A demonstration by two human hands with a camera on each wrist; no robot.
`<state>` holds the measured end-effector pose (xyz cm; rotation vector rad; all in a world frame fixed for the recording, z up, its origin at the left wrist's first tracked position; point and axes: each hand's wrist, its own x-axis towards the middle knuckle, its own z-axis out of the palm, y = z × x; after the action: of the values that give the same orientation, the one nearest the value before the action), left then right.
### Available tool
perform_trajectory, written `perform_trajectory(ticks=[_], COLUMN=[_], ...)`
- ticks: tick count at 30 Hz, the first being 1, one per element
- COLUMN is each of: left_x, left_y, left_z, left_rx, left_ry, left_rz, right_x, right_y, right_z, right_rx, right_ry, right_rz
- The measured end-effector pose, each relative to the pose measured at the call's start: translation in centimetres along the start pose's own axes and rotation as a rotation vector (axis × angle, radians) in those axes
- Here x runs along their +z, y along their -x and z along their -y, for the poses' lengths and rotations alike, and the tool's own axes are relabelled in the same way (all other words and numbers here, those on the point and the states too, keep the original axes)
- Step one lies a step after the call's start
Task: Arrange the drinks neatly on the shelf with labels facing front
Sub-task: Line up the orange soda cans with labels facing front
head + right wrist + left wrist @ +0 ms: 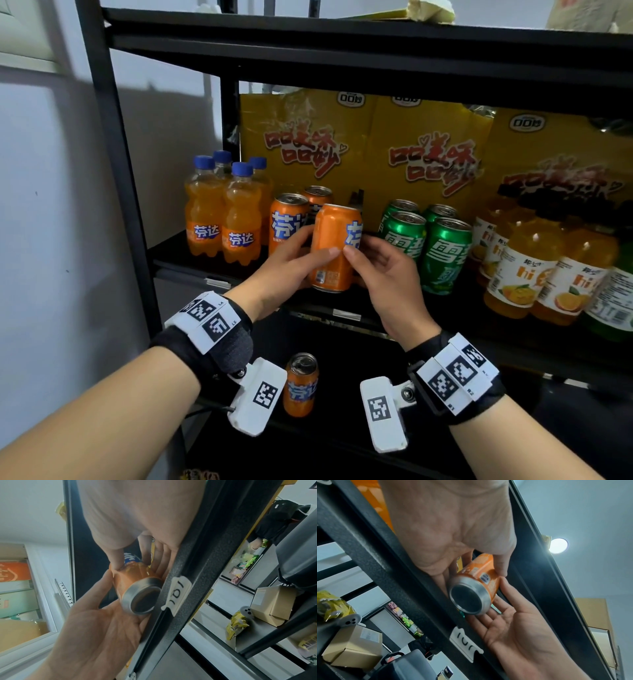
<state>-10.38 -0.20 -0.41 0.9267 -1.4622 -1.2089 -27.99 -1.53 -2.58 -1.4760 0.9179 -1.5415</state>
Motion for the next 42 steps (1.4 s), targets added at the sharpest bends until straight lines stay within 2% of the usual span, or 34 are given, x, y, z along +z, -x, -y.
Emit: perform_trajectory(ticks=[3,10,17,23,32,42], left_x=[0.0,0.4,0.0,0.3,0.2,0.0], left_y=[-0.2,-0.1,-0.3,0.1,0.1,-0.6], left_z=[0.0,0.4,0.3,0.1,-0.1,0.3], left_rx=[-0.045,-0.009,-0.064,0.004,0.015,-0.041], left_ry=[0.012,-0.030,0.033,-0.035,-0.020,0.084], left_rz=[0.016,-0.005,-0.008,-0.018,-0.032,-0.039], right_x=[-0.2,-0.2,-0.4,-0.3,-0.7,-0.5], right_y=[-0.1,0.0,0.1,0.4,0.4,0.3], right_z=[-0.1,0.0,0.2,0.8,0.8,0.5], right_rx=[0.019,0.025,0.079,0.067,0.079,0.051], right_ry=[-0.011,-0.022,-0.069,-0.048,-0.075,-0.040], right_rz=[-0.041,-0.029,-0.037,0.024,0.148,0.056])
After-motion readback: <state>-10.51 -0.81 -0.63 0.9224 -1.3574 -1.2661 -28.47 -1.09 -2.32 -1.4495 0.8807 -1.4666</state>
